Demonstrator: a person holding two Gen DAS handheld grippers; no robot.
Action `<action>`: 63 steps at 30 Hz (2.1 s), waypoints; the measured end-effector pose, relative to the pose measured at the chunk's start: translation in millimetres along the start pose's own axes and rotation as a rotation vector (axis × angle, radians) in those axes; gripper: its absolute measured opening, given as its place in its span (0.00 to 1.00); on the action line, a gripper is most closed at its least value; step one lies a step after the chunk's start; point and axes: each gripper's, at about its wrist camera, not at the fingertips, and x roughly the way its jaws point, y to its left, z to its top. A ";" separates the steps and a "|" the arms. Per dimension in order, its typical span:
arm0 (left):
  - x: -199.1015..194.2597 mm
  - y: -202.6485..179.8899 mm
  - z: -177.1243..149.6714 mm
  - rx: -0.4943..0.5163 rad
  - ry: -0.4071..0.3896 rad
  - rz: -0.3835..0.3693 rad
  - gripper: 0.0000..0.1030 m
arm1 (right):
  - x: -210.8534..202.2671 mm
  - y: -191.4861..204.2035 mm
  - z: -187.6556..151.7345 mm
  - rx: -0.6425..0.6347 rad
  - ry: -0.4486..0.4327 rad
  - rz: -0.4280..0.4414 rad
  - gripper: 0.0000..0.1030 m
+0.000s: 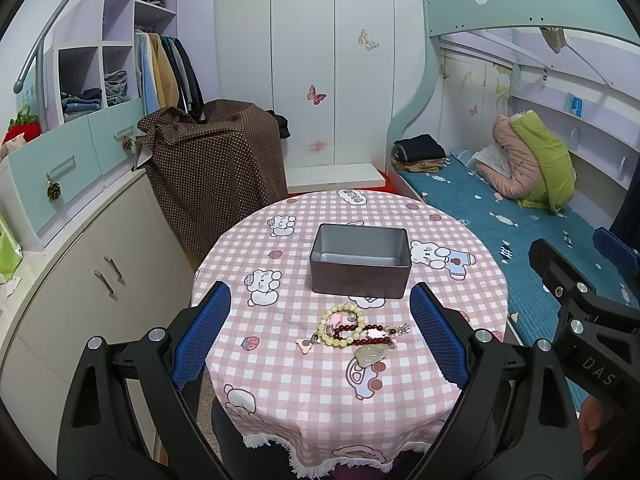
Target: Organize jewelry
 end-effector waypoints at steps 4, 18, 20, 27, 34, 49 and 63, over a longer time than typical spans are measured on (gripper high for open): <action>-0.6 0.9 2.6 -0.002 -0.004 -0.001 0.89 | -2.1 1.0 0.9 0.002 -0.007 0.000 0.93; -1.9 -0.4 4.1 -0.007 -0.007 -0.002 0.89 | -5.5 0.7 0.9 0.000 -0.015 0.002 0.93; -1.6 -0.7 3.8 -0.008 -0.004 -0.002 0.89 | -4.9 1.0 0.7 0.000 -0.012 0.003 0.93; 10.5 2.0 3.1 -0.015 0.026 -0.011 0.89 | 5.3 3.1 -0.3 -0.005 0.016 0.008 0.93; 36.2 6.6 -5.0 -0.010 0.094 -0.023 0.88 | 27.4 0.7 -6.8 0.012 0.075 0.034 0.93; 115.7 31.9 -44.3 -0.035 0.289 -0.010 0.88 | 89.2 -5.2 -46.6 0.062 0.253 0.113 0.93; 194.3 37.0 -55.6 -0.045 0.428 -0.051 0.76 | 143.9 2.4 -77.9 0.008 0.374 0.094 0.93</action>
